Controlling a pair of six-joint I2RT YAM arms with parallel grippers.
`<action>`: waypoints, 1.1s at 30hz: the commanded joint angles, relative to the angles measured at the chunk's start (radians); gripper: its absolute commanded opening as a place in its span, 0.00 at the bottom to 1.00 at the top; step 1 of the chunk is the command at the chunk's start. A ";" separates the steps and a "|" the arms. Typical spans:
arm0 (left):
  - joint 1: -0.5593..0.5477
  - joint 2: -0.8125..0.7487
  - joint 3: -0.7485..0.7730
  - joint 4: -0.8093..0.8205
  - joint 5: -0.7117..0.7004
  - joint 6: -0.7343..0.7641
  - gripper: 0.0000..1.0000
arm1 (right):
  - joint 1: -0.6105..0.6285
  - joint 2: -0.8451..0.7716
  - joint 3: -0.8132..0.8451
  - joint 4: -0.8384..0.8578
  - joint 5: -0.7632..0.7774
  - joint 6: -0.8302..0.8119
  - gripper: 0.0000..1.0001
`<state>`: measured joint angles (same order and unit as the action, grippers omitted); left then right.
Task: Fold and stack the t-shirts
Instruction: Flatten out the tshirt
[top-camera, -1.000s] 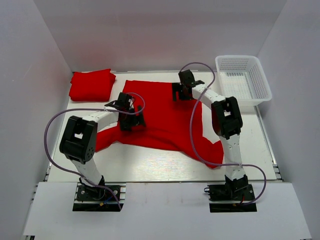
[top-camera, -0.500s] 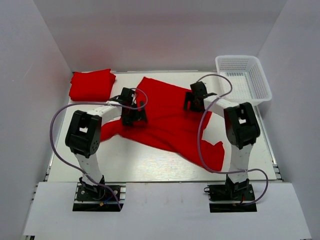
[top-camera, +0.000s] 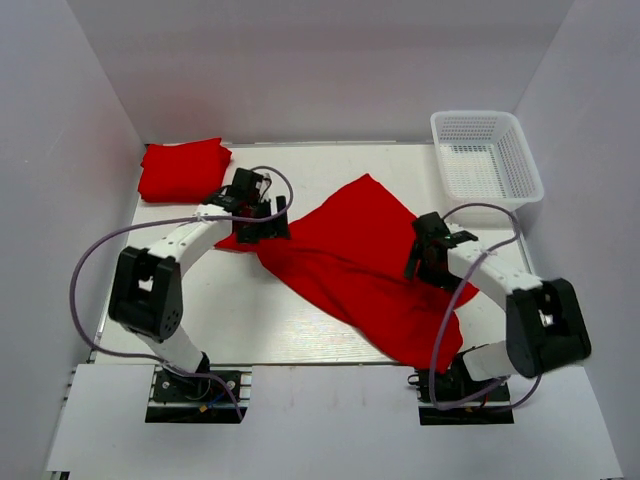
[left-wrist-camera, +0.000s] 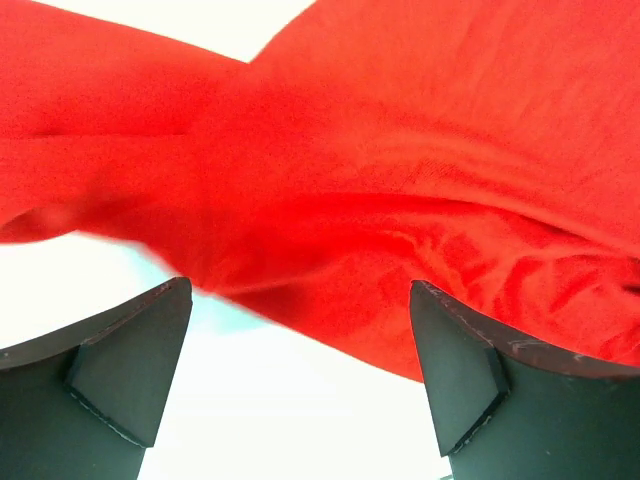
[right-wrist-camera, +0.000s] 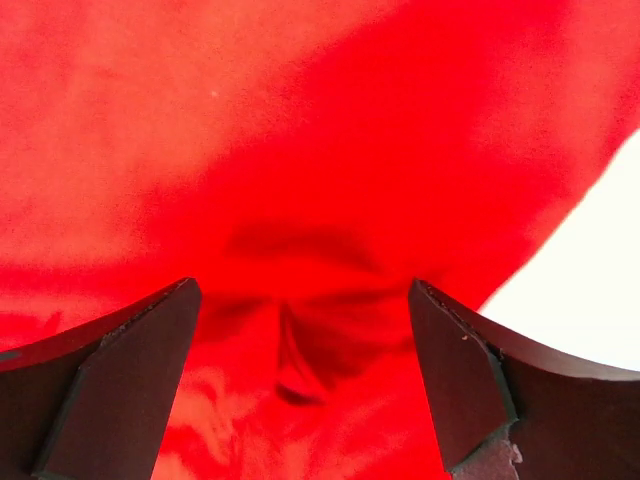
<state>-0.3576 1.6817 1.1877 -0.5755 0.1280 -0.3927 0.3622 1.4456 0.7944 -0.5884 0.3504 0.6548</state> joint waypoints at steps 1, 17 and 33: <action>0.025 -0.117 0.059 -0.099 -0.149 -0.032 1.00 | 0.009 -0.123 0.066 -0.129 0.084 -0.046 0.90; 0.296 0.056 0.104 -0.149 -0.360 -0.207 1.00 | 0.023 0.265 0.808 0.156 0.039 -0.402 0.90; 0.339 0.188 0.083 0.166 -0.242 -0.028 0.86 | 0.017 0.596 1.077 0.186 0.022 -0.500 0.88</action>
<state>-0.0170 1.8729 1.2835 -0.4728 -0.1364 -0.4728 0.3862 2.0399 1.8084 -0.4442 0.3622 0.1928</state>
